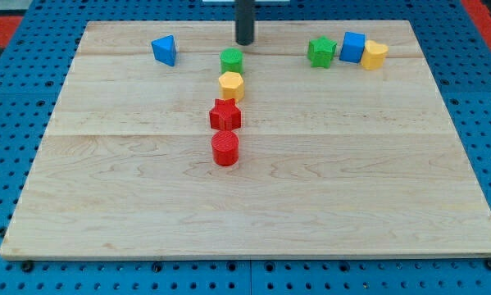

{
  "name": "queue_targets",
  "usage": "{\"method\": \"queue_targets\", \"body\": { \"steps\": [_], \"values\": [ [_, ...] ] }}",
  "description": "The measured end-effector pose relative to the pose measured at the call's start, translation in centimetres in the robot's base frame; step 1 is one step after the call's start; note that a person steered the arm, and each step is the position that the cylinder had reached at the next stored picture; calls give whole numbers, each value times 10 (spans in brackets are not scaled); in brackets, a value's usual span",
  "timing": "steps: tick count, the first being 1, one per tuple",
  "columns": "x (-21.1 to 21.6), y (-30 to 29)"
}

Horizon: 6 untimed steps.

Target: Bring the triangle above the green circle

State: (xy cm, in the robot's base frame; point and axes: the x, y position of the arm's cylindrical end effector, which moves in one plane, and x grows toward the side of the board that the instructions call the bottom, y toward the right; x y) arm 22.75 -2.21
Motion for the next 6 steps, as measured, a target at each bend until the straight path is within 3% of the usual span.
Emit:
{"method": "queue_targets", "body": {
  "steps": [2, 3, 5, 6],
  "values": [
    [-4, -138],
    [37, -146],
    [40, -61],
    [35, -53]
  ]
}}
